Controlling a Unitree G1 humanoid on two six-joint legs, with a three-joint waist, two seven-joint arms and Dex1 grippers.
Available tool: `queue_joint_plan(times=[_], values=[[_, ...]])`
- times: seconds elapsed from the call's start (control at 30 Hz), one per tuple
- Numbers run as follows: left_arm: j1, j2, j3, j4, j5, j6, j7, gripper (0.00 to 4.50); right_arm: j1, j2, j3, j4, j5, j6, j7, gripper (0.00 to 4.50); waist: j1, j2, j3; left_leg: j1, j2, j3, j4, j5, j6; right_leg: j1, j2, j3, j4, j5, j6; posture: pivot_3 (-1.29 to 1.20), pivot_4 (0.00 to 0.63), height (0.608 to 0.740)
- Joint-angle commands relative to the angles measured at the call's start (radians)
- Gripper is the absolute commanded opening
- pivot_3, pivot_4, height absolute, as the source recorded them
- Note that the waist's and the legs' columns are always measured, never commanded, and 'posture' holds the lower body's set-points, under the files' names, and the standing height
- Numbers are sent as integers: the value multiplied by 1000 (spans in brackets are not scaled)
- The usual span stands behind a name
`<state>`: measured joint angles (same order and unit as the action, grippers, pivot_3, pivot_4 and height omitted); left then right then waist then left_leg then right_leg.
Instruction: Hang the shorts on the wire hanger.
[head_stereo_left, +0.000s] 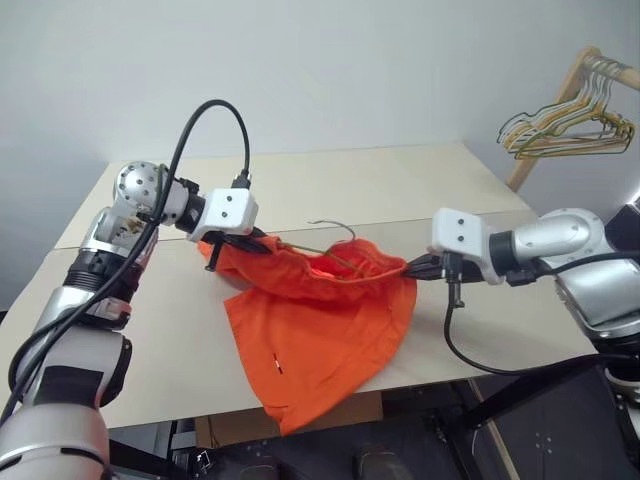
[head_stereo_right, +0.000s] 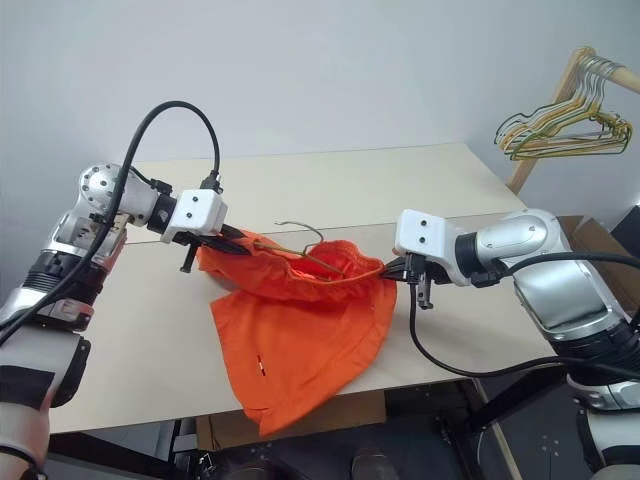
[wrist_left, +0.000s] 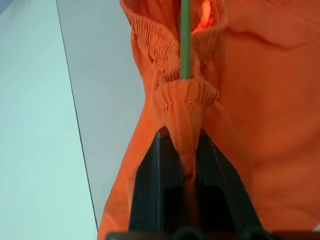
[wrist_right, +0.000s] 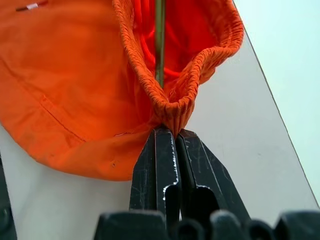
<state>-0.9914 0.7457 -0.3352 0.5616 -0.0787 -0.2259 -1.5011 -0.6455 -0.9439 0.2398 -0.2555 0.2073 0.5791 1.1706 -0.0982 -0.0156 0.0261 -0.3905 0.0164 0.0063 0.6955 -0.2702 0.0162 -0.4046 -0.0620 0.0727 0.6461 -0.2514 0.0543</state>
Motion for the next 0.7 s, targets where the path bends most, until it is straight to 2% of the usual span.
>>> queue_joint_plan(times=[0.03, 0.17, 0.23, 0.27, 0.33, 0.63, 0.7], values=[[-22, 2, 40, -19, 13, -12, 17, 0, -31, 15, -18, -31, -8, -1, -15, 14, 0, 0, 0, 0, 0, 0, 0, 0, 0, 0, 0, 0, 0, 0, 0, -121, 0, 740], [-10, -4, 44, -29, 19, -16, 29, 0, -33, 38, -28, -57, -5, -9, -30, 14, 1, 0, 0, 0, 0, 0, 0, 0, 0, 0, 0, 0, 0, 0, 0, -121, 0, 740], [-6, -12, 52, -33, 12, -13, 35, 0, -24, 37, -30, -73, -6, -36, -21, 522, 1, 0, 0, 0, 0, 0, 0, 0, 0, 0, 0, 0, 0, 0, 0, -123, 0, 740], [-5, -16, 57, -35, 7, -9, 38, 0, -20, 37, -31, -79, -2, -39, -17, 639, 1, 0, 0, 0, 0, 0, 0, 0, 0, 0, 0, 0, 0, 0, 0, -123, 0, 740], [-3, -27, 71, -40, -8, -5, 44, 0, -29, 62, -32, -77, 12, 15, -39, 1248, 0, 0, 0, 0, 0, 0, 0, 0, 0, 0, 0, 0, 0, 0, 0, -123, 0, 740], [30, -28, 128, -108, -80, 58, -7, 0, 55, 103, 0, -18, -53, -9, -117, 4286, -1, 0, 0, 0, 0, -1, 0, 0, 0, 0, 0, 0, 0, 0, 0, -121, 0, 740], [38, -23, 129, -117, -72, 60, -15, 0, 63, 111, -8, 1, -52, 7, -133, 4286, -2, 0, 0, 0, 0, -1, 0, 0, 0, 1, 0, 0, 0, 0, 0, -119, 0, 740]])
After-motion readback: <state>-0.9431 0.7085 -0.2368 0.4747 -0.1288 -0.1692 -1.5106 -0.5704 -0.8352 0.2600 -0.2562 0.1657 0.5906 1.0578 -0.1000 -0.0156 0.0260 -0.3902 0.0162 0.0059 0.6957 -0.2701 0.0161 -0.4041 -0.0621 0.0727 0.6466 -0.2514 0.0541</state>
